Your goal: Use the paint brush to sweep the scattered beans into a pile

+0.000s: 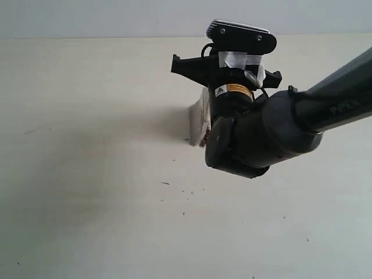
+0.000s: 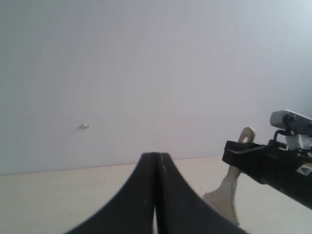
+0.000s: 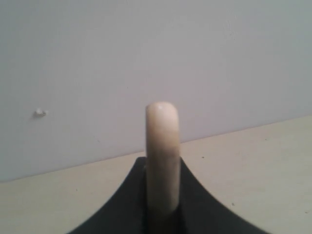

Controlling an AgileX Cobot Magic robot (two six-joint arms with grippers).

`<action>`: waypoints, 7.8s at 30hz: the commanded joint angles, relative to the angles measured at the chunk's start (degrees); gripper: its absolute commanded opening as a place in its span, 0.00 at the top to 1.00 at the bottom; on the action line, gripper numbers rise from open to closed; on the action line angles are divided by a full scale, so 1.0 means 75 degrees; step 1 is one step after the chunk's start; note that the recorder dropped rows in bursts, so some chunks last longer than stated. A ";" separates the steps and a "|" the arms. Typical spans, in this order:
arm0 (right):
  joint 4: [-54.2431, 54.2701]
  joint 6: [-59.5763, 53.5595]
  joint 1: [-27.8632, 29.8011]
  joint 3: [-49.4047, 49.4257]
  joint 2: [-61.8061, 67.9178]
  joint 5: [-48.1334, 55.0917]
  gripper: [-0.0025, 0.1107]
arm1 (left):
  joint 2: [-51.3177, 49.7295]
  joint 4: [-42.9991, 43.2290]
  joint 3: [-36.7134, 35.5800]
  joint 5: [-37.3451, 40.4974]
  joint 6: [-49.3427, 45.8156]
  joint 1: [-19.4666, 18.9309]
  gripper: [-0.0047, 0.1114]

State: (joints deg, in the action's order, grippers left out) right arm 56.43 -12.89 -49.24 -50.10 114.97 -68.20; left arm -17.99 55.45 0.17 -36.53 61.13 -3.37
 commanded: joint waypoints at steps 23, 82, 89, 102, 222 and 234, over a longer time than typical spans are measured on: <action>0.5802 -1.2231 0.3416 0.0087 -0.5287 0.7372 0.98 | 0.0051 -0.0022 -0.0023 -0.0020 -0.0012 -0.0011 0.96; -0.6635 0.1418 0.4088 0.4402 -0.5128 0.2960 0.98 | 0.0051 -0.0022 -0.0023 -0.0020 -0.0012 -0.0011 0.96; -0.7730 0.2107 0.4088 0.4402 -0.5236 0.3445 0.98 | 0.0051 -0.0022 -0.0023 -0.0020 -0.0012 -0.0011 0.96; -1.0237 0.3667 0.4088 0.4402 -0.5198 0.3847 0.98 | 0.0051 -0.0022 -0.0023 -0.0020 -0.0012 -0.0011 0.96; 0.1260 -0.6512 0.7189 -0.1906 0.0159 1.5902 0.98 | 0.0051 -0.0022 -0.0023 -0.0020 -0.0012 -0.0011 0.96; 0.0539 -0.5924 0.7189 -0.1906 0.0159 1.4737 0.70 | 0.0051 -0.0022 -0.0023 -0.0020 -0.0012 -0.0011 0.96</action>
State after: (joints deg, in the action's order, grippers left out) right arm 62.79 -59.01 4.45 -64.55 116.10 45.44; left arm -17.99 55.45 0.17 -36.53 61.13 -3.37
